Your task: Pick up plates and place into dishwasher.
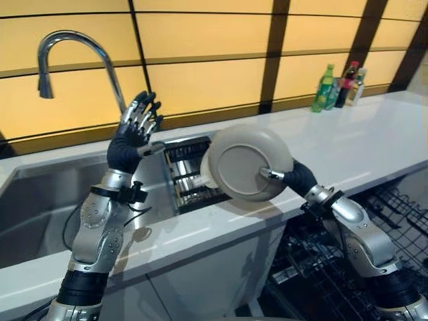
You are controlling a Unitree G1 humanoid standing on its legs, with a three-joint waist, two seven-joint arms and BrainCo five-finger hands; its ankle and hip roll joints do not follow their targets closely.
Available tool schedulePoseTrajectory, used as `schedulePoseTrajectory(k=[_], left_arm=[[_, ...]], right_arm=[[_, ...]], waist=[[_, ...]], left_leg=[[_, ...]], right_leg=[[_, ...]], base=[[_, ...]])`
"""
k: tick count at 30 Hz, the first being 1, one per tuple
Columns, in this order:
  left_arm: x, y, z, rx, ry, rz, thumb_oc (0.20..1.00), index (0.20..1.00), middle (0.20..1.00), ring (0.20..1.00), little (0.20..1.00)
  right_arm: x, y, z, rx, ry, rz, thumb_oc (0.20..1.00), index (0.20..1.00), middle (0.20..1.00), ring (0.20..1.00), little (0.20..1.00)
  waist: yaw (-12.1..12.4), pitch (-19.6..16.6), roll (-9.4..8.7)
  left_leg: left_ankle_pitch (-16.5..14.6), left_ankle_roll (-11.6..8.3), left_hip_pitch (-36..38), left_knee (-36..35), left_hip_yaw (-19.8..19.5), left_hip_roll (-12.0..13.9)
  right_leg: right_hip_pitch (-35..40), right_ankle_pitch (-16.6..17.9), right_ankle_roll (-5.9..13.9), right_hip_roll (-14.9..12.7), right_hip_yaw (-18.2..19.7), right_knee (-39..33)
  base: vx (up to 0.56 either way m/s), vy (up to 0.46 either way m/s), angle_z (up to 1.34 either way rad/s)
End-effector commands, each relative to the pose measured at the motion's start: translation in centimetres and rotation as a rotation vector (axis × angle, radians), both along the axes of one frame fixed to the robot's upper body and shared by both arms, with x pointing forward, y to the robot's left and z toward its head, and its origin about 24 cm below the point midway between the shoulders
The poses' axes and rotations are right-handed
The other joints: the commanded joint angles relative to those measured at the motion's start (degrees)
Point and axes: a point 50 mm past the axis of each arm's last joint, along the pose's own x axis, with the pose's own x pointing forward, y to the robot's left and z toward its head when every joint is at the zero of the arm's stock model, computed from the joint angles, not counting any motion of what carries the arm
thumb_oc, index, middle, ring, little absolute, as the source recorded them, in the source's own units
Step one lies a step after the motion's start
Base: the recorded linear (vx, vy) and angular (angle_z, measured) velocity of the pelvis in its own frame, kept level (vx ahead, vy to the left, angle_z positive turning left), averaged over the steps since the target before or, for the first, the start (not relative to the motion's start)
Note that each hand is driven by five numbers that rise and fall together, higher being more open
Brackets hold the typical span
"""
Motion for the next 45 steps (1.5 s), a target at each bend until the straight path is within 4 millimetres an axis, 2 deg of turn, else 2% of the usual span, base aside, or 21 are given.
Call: schedulePoseTrajectory(k=[1,4,6,9,10,12,16,19,25,28,32,38,42,45], left_arm=[[0.1,1.2,3.0,-0.003,-0.151,0.06,1.0,1.0,1.0,1.0,1.0],[-0.1,1.9,3.3,-0.008,-0.164,0.098,1.0,1.0,1.0,1.0,1.0],[-0.2,2.5,3.5,-0.009,-0.168,0.117,1.0,1.0,1.0,1.0,1.0],[-0.7,3.6,3.2,-0.012,-0.164,0.142,1.0,1.0,1.0,1.0,1.0],[-0.9,4.0,2.9,-0.002,-0.162,0.158,1.0,1.0,1.0,1.0,1.0],[-1.3,4.4,2.6,0.002,-0.149,0.165,1.0,1.0,1.0,1.0,1.0],[-1.1,5.1,2.3,-0.018,-0.107,0.161,1.0,1.0,1.0,1.0,1.0],[-1.0,5.5,2.4,-0.013,-0.099,0.175,1.0,1.0,1.0,1.0,1.0],[-1.2,6.6,2.4,-0.014,-0.098,0.188,1.0,1.0,1.0,1.0,1.0],[-1.5,7.1,2.4,0.0,-0.099,0.207,1.0,1.0,1.0,1.0,1.0],[-1.5,7.6,2.4,0.003,-0.096,0.225,1.0,1.0,1.0,1.0,1.0],[-1.2,7.6,2.0,0.019,-0.069,0.218,1.0,1.0,1.0,1.0,1.0],[-0.5,6.9,2.0,0.029,-0.049,0.2,1.0,1.0,1.0,1.0,1.0],[-0.2,6.3,1.8,0.038,-0.026,0.189,1.0,1.0,1.0,1.0,1.0]], right_arm=[[0.5,-1.7,4.6,0.006,-0.246,-0.108,0.2,0.2,0.2,0.2,0.2],[0.4,-2.9,5.0,0.006,-0.268,-0.175,0.2,0.2,0.2,0.2,0.2],[0.4,-3.5,5.2,-0.004,-0.279,-0.209,0.2,0.2,0.2,0.2,0.2],[0.1,-4.3,5.6,-0.009,-0.294,-0.248,0.2,0.2,0.2,0.2,0.2],[0.1,-4.5,5.5,-0.014,-0.302,-0.263,0.2,0.2,0.2,0.2,0.2],[-0.2,-5.1,5.3,-0.021,-0.312,-0.302,0.2,0.2,0.2,0.2,0.2],[-1.0,-7.5,4.9,-0.027,-0.297,-0.438,0.2,0.2,0.2,0.2,0.2],[-1.5,-8.6,4.4,-0.016,-0.291,-0.512,0.2,0.2,0.2,0.2,0.2],[-2.6,-11.1,2.8,-0.019,-0.242,-0.649,0.2,0.2,0.2,0.2,0.2],[-2.9,-12.3,1.8,-0.03,-0.191,-0.692,0.2,0.2,0.2,0.2,0.2],[-3.0,-13.9,-0.5,-0.079,-0.081,-0.765,0.2,0.2,0.2,0.2,0.2],[-3.6,-16.6,-4.4,-0.143,0.149,-0.777,0.2,0.2,0.2,0.2,0.2],[-3.4,-17.6,-5.8,-0.143,0.246,-0.755,0.2,0.2,0.2,0.2,0.2],[-3.3,-17.7,-6.9,-0.141,0.296,-0.709,0.2,0.2,0.2,0.2,0.2]], waist=[[-1.3,-1.5,0.13],[-2.0,-1.2,-0.35],[-2.3,-1.0,-0.85],[-2.6,0.0,-1.49],[-2.7,0.4,-1.52],[-3.2,0.7,-1.1],[-5.5,0.8,-0.57],[-6.9,1.6,-0.5],[-9.3,3.9,-0.6],[-9.7,5.2,-0.66],[-9.9,6.7,-0.7],[-9.3,7.6,-0.7],[-8.1,8.3,-0.47],[-7.0,8.5,-0.53]], left_leg=[[-5.9,1.83,3.6,0.4,-0.2,-0.9],[-6.3,2.13,4.3,1.4,0.9,-1.3],[-8.5,2.55,3.7,5.0,0.8,-2.2],[-10.4,3.52,2.1,9.3,-2.7,-4.1],[-10.9,4.18,2.1,9.4,-4.5,-4.8],[-10.5,4.71,2.7,7.8,-4.9,-5.1],[-9.4,4.8,4.6,3.5,-1.4,-4.5],[-9.1,5.03,5.9,1.1,-0.4,-4.6],[-9.9,5.39,6.6,0.6,1.4,-5.1],[-10.2,5.5,6.9,0.7,2.8,-5.1],[-10.5,5.62,6.4,1.8,3.7,-5.1],[-10.7,5.4,5.5,3.2,3.4,-4.9],[-10.6,4.94,4.5,4.1,2.4,-4.6],[-10.4,4.53,3.8,4.8,1.6,-4.2]], right_leg=[[-4.0,2.4,-2.39,4.5,-0.8,0.4],[-4.1,2.6,-2.66,4.8,0.7,0.4],[-3.8,2.4,-2.82,4.8,2.3,0.4],[-3.7,3.5,-3.4,5.1,6.0,0.4],[-3.5,3.8,-3.49,5.2,7.9,0.4],[-3.5,4.0,-3.28,5.5,9.7,0.4],[-4.9,4.9,-1.8,4.4,9.5,0.4],[-6.9,6.3,-0.59,3.3,8.9,0.5],[-11.2,8.6,1.46,1.7,7.7,2.3],[-12.8,9.3,2.09,1.2,6.3,3.1],[-14.2,9.5,2.26,1.2,6.2,4.2],[-13.7,8.9,1.76,1.5,6.1,4.4],[-13.0,8.0,1.18,1.7,5.5,4.6],[-11.9,7.2,0.63,2.0,4.9,4.3]], base=[[-0.01,-0.108,-0.28],[0.02,-0.1,-0.29],[0.0,-0.094,-0.49],[0.01,-0.019,-0.69],[0.0,0.035,-1.0],[-0.03,0.082,-1.02],[-0.06,0.121,-0.64],[-0.07,0.058,-0.16],[-0.06,0.0,-0.23],[-0.04,-0.07,-0.32],[0.01,-0.096,-0.43],[0.1,-0.11,-0.07],[0.1,-0.107,0.05],[0.13,-0.104,0.2]])
